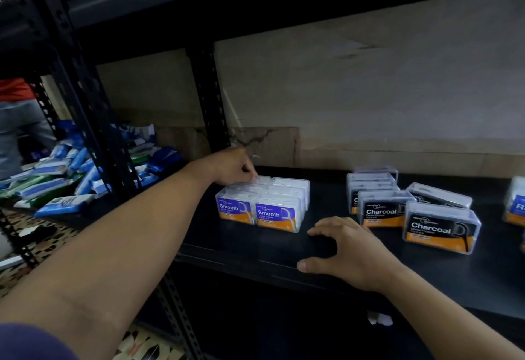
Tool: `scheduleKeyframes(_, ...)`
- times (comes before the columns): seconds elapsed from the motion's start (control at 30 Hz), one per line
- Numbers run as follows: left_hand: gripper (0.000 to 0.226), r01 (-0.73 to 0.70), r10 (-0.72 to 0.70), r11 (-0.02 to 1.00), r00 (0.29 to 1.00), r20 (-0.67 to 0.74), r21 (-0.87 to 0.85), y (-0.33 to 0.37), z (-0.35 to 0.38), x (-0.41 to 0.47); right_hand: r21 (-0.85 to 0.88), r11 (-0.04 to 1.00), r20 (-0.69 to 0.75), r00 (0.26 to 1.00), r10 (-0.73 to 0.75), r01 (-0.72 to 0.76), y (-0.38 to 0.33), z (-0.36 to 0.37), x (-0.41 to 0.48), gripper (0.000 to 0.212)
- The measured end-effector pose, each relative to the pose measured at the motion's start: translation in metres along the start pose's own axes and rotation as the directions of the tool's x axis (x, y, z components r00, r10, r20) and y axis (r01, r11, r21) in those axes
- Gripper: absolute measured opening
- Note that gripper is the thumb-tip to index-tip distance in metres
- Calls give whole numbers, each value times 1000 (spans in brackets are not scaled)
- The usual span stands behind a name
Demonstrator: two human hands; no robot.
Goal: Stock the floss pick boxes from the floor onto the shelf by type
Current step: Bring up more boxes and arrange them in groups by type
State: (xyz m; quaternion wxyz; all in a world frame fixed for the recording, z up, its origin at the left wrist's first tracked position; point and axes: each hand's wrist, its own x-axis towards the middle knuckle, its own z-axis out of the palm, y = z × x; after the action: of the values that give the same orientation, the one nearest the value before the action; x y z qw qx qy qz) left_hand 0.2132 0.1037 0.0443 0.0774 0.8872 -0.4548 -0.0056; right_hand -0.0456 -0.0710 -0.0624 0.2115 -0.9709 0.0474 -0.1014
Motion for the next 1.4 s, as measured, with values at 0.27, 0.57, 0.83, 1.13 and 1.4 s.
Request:
scheduleKeyframes(0.27, 21, -1, 1, 1000, 999, -36, -4, 6, -4, -11, 25, 1000, 11, 1000, 9, -9, -1, -1, -1, 88)
scheduleKeyframes(0.57, 27, 19, -18, 999, 1000, -18, 26, 21, -9, -38, 42, 999, -38, 999, 31, -29, -9, -7, -12, 77)
scheduleKeyframes(0.83, 33, -33, 33, 999, 996, -88, 4, 79, 0, -62, -83, 997, -53, 999, -2, -3, 0, -19, -61, 62)
scheduleKeyframes(1.13, 34, -146, 92, 955, 973, -212, -256, 169, 52, -47, -183, 970, -280, 954, 102, -157, 46, -38, -134, 56)
scheduleKeyframes(1.4, 59, -140, -12, 902, 937, -350, -407, 215, 117, -21, -219, 945, -512, 853, 102, -244, 61, -12, -144, 49)
